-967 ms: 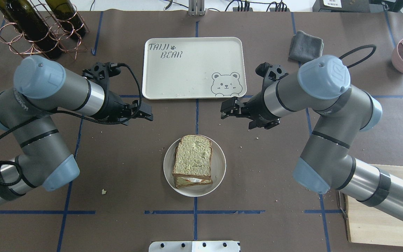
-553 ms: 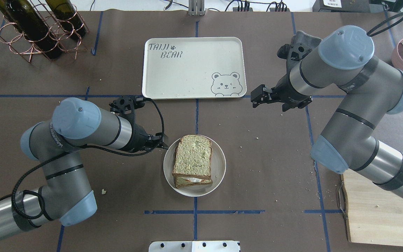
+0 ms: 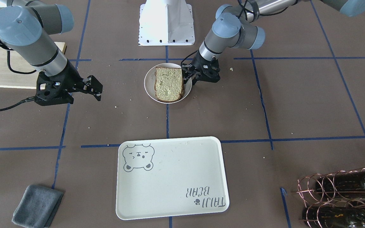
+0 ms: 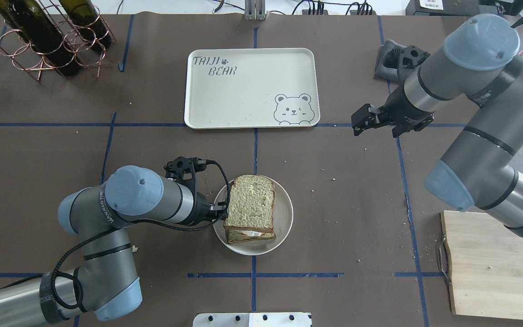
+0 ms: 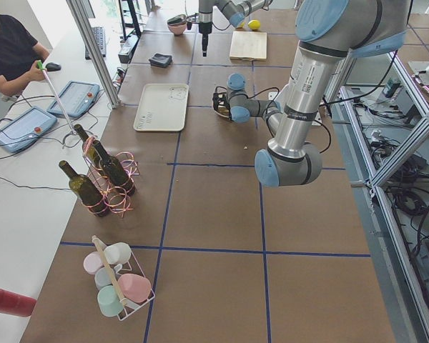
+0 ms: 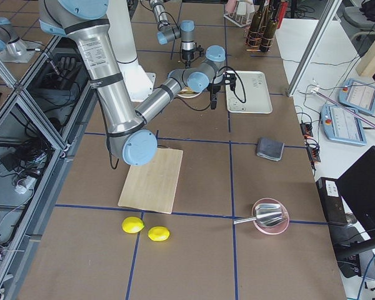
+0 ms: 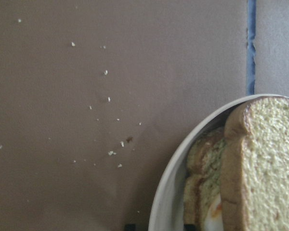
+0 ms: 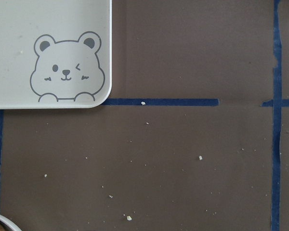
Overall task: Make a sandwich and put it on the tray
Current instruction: 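Grasp the plate rim with the left gripper while the right arm withdraws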
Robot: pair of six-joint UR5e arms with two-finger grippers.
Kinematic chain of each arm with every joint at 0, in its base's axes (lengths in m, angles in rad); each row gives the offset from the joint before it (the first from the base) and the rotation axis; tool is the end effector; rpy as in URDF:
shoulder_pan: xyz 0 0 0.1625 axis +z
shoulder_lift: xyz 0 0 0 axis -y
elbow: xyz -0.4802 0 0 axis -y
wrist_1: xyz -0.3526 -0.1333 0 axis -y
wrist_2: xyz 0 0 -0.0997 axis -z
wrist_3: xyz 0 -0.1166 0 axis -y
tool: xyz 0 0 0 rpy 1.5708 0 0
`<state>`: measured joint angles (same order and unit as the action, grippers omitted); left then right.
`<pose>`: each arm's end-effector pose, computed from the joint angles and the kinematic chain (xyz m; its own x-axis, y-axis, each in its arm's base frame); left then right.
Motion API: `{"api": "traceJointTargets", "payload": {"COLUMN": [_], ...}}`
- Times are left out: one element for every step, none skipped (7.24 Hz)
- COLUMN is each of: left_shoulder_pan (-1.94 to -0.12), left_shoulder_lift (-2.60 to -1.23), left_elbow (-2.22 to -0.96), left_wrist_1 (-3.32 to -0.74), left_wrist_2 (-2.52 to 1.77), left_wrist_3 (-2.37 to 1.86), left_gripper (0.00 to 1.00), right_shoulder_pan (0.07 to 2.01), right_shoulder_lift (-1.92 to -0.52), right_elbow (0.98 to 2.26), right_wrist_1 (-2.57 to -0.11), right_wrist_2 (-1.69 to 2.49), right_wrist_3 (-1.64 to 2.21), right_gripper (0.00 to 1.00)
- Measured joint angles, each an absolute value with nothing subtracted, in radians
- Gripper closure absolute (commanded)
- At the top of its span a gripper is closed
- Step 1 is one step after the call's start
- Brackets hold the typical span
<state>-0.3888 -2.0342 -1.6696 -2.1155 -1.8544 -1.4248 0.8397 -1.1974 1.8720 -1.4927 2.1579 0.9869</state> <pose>0.5704 -0.3425 0.3650 0.4289 -0.0248 -0.9030 0.0707 0.9975 0.0062 -0.3426 -0.4848 0.3921 0.6089 -0.0085 0.7932 -0.0375 0.9985 0.0395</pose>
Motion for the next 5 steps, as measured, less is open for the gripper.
{"api": "traceJointTargets", "payload": {"left_shoulder_pan": [-0.387, -0.387, -0.387, -0.387, -0.389], "left_shoulder_lift": [-2.035, -2.035, -2.035, -2.036, -2.035], "left_elbow": [-1.669, -1.670, -1.675, -1.680, -1.688], "left_wrist_1": [-2.116, -2.117, -2.117, -2.118, -2.120], "left_wrist_2": [-1.853, -1.852, -1.853, -1.855, -1.858], "left_wrist_3": [-1.425, -1.425, -1.425, -1.425, -1.423], "left_gripper": [0.93, 1.00, 1.00, 1.00, 1.00], "right_shoulder_pan": [0.845, 0.847, 0.848, 0.849, 0.853], "right_shoulder_lift": [-1.199, -1.199, -1.199, -1.200, -1.203], "right_elbow": [1.873, 1.873, 1.873, 1.873, 1.874], "right_wrist_1": [-1.493, -1.494, -1.494, -1.494, -1.493], "right_wrist_2": [2.163, 2.165, 2.166, 2.166, 2.168], "right_wrist_3": [0.984, 0.984, 0.983, 0.983, 0.982], "right_gripper": [0.00, 0.00, 0.00, 0.00, 0.00]}}
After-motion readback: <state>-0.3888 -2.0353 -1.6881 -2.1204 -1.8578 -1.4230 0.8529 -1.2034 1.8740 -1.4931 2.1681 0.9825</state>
